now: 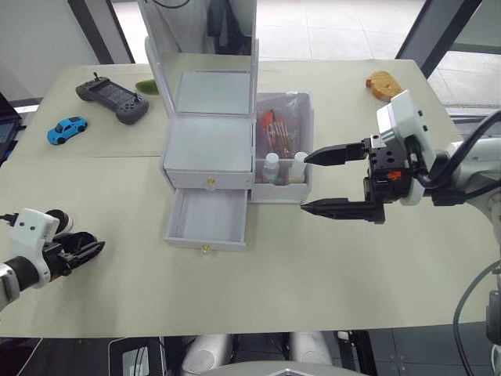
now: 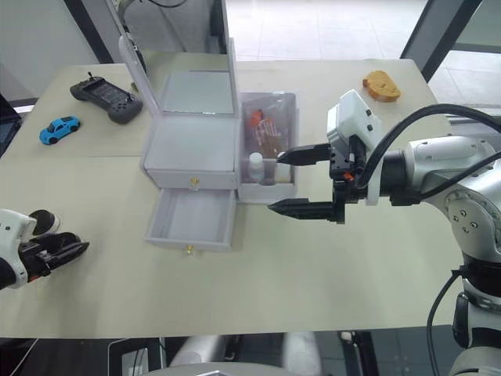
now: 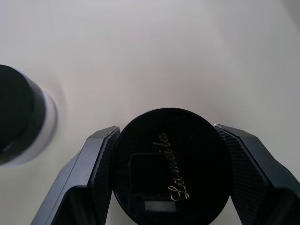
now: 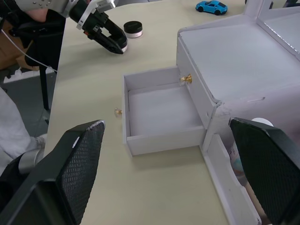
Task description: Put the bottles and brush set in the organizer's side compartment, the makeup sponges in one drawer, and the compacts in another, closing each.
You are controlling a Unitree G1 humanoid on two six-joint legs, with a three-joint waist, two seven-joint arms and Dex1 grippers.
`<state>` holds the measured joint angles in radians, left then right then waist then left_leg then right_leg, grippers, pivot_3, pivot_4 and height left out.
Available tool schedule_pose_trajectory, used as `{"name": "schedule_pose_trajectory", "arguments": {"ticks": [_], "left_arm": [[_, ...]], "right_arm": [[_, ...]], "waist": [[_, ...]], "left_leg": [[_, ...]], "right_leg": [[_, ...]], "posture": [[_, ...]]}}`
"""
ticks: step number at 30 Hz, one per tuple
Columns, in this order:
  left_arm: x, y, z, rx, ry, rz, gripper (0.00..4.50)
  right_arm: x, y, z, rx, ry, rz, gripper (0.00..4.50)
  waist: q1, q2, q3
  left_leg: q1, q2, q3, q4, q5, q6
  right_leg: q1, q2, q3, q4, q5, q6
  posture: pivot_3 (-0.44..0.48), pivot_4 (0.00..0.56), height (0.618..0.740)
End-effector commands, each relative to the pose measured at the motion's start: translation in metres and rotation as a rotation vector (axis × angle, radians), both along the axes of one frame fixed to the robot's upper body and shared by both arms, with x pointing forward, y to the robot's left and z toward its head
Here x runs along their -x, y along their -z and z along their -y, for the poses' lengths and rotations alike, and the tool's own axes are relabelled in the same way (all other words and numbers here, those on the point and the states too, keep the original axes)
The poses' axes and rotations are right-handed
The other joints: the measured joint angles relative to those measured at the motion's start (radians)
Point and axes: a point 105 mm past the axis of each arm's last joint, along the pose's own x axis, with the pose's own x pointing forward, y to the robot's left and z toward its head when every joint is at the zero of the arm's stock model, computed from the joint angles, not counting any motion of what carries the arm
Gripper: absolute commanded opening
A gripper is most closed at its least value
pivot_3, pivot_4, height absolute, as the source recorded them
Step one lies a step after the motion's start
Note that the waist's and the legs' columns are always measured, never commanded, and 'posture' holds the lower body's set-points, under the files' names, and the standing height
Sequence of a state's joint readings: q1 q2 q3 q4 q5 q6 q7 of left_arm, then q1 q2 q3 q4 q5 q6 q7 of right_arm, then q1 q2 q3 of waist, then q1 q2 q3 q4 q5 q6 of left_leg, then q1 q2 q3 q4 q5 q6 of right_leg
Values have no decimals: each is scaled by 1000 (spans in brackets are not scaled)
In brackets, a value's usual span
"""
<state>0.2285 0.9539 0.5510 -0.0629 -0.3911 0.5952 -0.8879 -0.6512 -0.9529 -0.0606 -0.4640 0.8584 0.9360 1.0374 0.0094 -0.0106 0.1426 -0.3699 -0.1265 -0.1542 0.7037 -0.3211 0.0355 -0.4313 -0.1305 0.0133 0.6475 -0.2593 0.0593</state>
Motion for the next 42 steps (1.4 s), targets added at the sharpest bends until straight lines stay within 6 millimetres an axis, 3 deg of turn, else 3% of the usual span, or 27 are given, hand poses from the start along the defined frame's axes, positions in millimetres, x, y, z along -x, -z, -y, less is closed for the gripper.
{"name": "schedule_pose_trajectory", "arguments": {"ticks": [1, 4, 5, 7, 10, 18, 24, 31, 41, 42], "left_arm": [[-15, -51, 3, -25, 121, 121, 2923], [-29, -83, 31, 8, 282, 169, 2923], [-31, -88, 50, -4, 398, 151, 2923], [-29, -89, 86, -12, 604, 92, 2923], [-30, -89, 119, -28, 783, 56, 2923], [-40, -72, 173, -155, 1094, 35, 2923], [-47, -54, 181, -215, 1180, 4, 2923], [-66, -47, 185, -246, 1172, 36, 2923], [-65, -38, 184, -292, 1222, -12, 2923], [-68, -39, 184, -302, 1221, 0, 3273]], "right_arm": [[5, -11, 1, -12, -5, 59, 4500], [5, -11, 2, -14, -2, 63, 4500], [5, -11, 2, -17, 0, 65, 4500], [5, -12, 3, -19, 12, 73, 4500], [4, -12, 5, -20, 36, 85, 4500], [15, -6, 12, -28, 118, 97, 4500], [23, -3, 23, -20, 207, 117, 4500], [22, -8, 31, -32, 285, 159, 4500], [18, -12, 35, -26, 318, 176, 4500], [18, -12, 35, -23, 321, 177, 4500]], "waist": [[5, 0, 0], [7, 0, 0], [5, 0, 0], [1, 0, 0], [-10, 0, 0], [-25, 0, 0], [-23, 0, 0], [-18, 0, 0], [-18, 0, 0], [-17, 0, 0]], "left_leg": [[0, 0, 0, 0, 0, 0], [-1, 0, 0, 0, 0, 0], [-1, 0, 0, 0, 0, 0], [-1, 0, 1, 0, 0, 0], [-1, 0, 3, -2, 0, 0], [-3, 1, 4, -2, 0, 0], [-3, 0, 6, 1, 0, 0], [-4, 0, 6, 3, 0, 0], [-5, 0, 5, 6, 0, 1], [-5, 0, 5, 7, 0, 1]], "right_leg": [[-2, 0, 0, 0, 0, 0], [-1, 0, -1, 0, 0, 0], [-1, 0, -1, 0, 0, 0], [-1, -1, -1, 0, 0, 0], [-2, -1, 0, 1, 1, 1], [-8, -1, -2, 7, 1, 1], [-7, 0, -1, 8, 1, 1], [-7, 0, -2, 9, 1, 1], [-7, 0, -2, 10, 1, 2], [-7, 0, -2, 10, 1, 2]], "posture": [[0, 150, 740], [0, 150, 740], [0, 150, 740], [0, 150, 740], [0, 150, 740], [0, 150, 740], [0, 150, 740], [0, 150, 740], [0, 150, 740], [0, 150, 740]]}}
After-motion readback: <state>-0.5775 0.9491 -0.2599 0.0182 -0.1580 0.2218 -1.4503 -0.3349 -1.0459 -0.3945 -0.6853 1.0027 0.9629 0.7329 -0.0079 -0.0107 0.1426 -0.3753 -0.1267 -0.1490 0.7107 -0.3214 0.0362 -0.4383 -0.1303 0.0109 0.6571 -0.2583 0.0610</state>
